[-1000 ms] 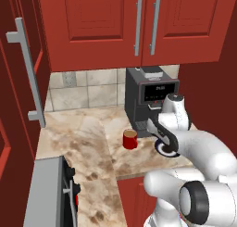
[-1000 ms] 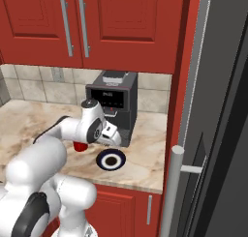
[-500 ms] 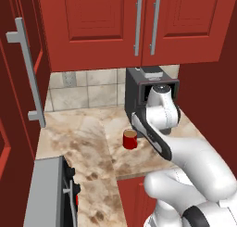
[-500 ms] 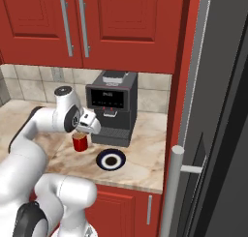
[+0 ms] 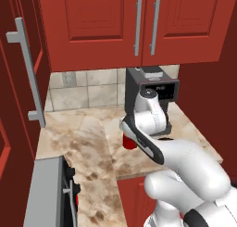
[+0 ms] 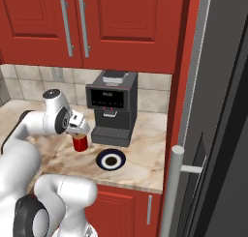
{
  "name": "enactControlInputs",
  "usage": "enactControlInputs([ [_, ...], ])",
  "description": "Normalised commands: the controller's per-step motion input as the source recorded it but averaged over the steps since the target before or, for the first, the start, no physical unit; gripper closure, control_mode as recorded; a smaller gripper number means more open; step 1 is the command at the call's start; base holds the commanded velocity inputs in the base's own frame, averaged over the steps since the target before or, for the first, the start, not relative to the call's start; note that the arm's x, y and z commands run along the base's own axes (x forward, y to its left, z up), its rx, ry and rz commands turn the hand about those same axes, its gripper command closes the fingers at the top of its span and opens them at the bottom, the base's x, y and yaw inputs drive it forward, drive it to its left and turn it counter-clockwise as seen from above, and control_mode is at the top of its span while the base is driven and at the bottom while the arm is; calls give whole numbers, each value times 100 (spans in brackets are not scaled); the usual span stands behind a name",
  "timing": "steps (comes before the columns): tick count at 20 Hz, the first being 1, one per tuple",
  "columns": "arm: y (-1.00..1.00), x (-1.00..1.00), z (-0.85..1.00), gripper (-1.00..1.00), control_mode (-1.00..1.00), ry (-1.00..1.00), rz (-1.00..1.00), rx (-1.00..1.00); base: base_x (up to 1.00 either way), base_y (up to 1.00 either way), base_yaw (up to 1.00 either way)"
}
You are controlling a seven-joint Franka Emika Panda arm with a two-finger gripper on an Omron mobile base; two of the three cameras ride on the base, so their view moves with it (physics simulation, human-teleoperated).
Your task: Take a sugar cube from the saucer and place it inside the coffee. Then, grab milk from the fridge and place it next to the coffee on the counter to sweeten the coffee.
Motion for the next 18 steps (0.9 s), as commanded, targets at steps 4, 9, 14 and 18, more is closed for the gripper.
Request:
enactControlInputs([
  [4, 39, 13, -15, 100, -100, 0, 8, -3, 0, 0, 0],
  [9, 19, 29, -1, 100, -100, -2, 6, -7, 0, 0, 0],
  [14, 4, 28, -12, 100, -100, 0, 3, -8, 0, 0, 0],
  [18, 0, 23, -20, 100, -100, 0, 1, -7, 0, 0, 0],
])
